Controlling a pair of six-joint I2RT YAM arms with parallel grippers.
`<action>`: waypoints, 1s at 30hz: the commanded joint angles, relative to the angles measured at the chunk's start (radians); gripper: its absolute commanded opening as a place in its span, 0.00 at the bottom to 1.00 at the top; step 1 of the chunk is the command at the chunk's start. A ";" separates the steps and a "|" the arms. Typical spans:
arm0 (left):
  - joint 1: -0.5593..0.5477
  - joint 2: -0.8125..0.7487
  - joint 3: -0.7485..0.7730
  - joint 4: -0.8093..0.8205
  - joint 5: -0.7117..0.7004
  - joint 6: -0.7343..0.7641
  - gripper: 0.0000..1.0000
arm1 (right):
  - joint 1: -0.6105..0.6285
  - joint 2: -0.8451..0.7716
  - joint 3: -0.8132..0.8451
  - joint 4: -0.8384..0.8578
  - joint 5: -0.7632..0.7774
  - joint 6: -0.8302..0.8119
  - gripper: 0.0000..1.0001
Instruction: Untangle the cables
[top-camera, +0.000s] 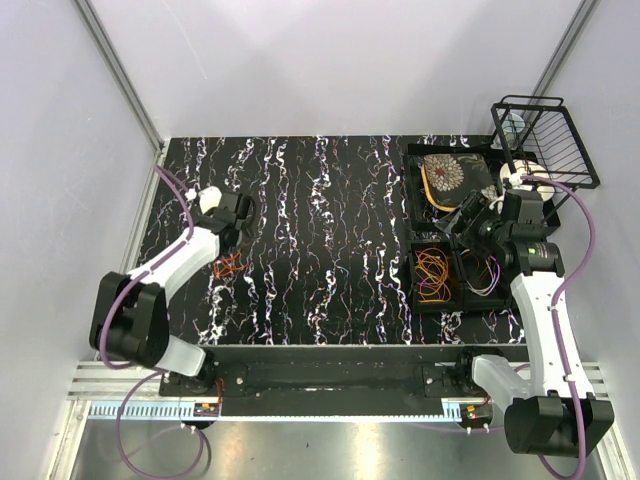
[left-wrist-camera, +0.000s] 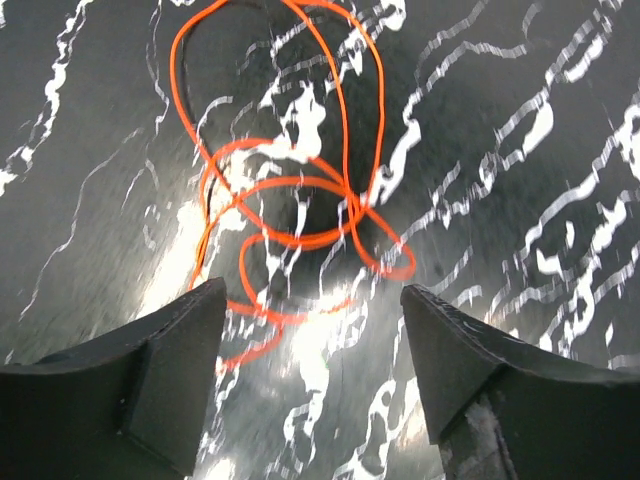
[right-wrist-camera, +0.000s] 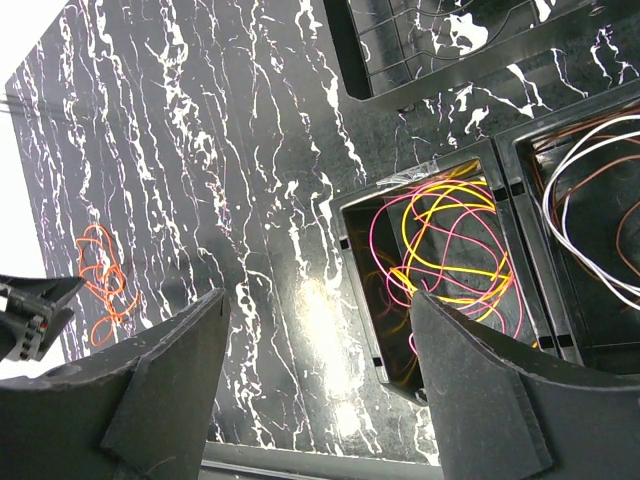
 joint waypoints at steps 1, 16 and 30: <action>0.047 0.042 0.031 0.149 0.042 0.010 0.72 | 0.001 -0.005 -0.003 0.020 -0.033 -0.014 0.79; 0.092 0.295 0.127 0.244 0.174 0.067 0.49 | 0.001 0.031 -0.019 0.045 -0.045 -0.016 0.78; 0.098 0.366 0.177 0.224 0.194 0.076 0.09 | 0.001 0.054 -0.019 0.058 -0.058 -0.014 0.77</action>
